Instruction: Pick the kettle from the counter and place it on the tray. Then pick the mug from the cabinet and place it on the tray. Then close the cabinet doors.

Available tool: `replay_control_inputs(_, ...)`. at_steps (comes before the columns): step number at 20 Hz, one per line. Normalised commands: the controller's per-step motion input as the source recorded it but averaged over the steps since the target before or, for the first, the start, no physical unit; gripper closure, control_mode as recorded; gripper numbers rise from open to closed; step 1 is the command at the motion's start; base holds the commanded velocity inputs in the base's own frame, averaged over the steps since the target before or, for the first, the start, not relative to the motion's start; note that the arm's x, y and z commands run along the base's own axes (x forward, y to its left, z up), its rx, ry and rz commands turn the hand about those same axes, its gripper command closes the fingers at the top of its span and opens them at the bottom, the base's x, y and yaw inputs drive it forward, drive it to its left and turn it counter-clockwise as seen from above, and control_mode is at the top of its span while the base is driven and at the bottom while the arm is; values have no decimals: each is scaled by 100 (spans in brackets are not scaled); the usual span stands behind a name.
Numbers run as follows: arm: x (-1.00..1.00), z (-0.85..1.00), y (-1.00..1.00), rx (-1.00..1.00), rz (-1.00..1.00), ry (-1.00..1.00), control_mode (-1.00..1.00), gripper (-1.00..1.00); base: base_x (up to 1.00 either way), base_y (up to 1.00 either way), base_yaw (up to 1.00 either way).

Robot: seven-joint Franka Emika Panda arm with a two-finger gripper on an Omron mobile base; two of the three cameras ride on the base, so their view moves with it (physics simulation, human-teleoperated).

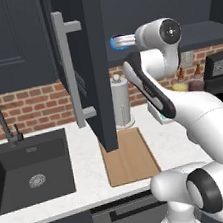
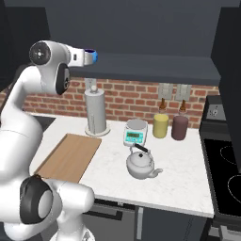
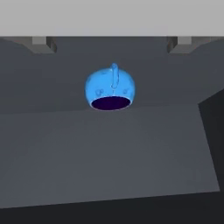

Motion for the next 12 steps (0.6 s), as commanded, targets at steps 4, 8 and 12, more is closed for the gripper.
replay_control_inputs(4, 43, -13, 3, -2, 0, 0, -100, -100, 0, 0, 0)
replay_control_inputs(8, 38, -17, 19, -3, 0, 4, -100, -100, 0, 0, 0)
replay_control_inputs(12, 33, -28, 11, 0, 0, 5, -100, -100, 0, 0, 0)
